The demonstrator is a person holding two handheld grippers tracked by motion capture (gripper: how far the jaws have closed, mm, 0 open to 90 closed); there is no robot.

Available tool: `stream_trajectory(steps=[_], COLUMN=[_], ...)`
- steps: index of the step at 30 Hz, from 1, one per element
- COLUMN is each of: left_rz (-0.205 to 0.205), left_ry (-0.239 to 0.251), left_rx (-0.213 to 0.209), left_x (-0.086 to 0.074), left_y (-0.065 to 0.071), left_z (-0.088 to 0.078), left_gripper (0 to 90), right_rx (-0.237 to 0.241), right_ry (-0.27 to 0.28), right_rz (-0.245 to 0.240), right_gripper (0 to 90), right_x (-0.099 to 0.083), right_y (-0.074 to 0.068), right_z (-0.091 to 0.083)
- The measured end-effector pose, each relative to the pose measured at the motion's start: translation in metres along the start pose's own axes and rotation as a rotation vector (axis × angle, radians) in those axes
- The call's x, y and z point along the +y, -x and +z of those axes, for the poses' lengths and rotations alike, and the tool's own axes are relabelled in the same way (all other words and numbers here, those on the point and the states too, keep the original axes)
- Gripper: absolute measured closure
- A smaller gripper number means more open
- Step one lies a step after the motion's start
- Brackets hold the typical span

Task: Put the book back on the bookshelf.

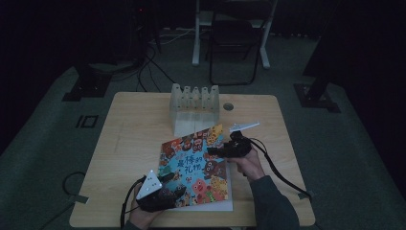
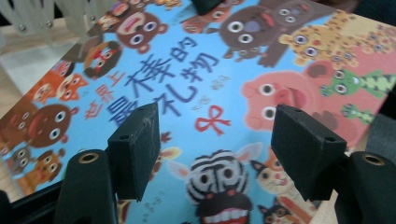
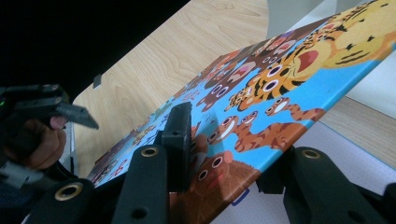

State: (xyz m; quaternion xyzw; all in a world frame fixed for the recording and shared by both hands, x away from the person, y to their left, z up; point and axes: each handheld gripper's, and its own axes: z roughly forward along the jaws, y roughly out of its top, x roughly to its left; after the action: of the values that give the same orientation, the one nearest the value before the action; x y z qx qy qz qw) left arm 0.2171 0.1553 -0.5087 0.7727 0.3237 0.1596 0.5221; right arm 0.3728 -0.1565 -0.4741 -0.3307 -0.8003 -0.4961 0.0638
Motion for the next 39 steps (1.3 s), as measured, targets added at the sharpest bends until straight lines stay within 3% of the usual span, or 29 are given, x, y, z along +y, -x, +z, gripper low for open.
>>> stream_trajectory(steps=[11,25,30,39], left_rz=[-0.117,-0.132,-0.168,-0.168], left_ry=[0.001,-0.017,0.006,0.007], left_rx=[-0.011,0.007,0.016,0.027], left_x=[-0.004,-0.002,0.001,0.006], left_y=[-0.029,-0.040,-0.046,-0.055], left_z=[-0.006,-0.006,-0.008,-0.009], left_gripper=[33.0,33.0,32.7,32.7], right_rx=[-0.011,-0.022,-0.030,-0.035], right_ry=[0.014,0.042,0.053,0.067], right_rz=[-0.040,-0.107,-0.134,-0.166], right_gripper=[62.9,62.9,62.9,62.9], right_x=[-0.001,-0.003,-0.003,-0.003], right_y=[-0.006,-0.016,-0.019,-0.023], right_z=[-0.006,-0.016,-0.021,-0.026])
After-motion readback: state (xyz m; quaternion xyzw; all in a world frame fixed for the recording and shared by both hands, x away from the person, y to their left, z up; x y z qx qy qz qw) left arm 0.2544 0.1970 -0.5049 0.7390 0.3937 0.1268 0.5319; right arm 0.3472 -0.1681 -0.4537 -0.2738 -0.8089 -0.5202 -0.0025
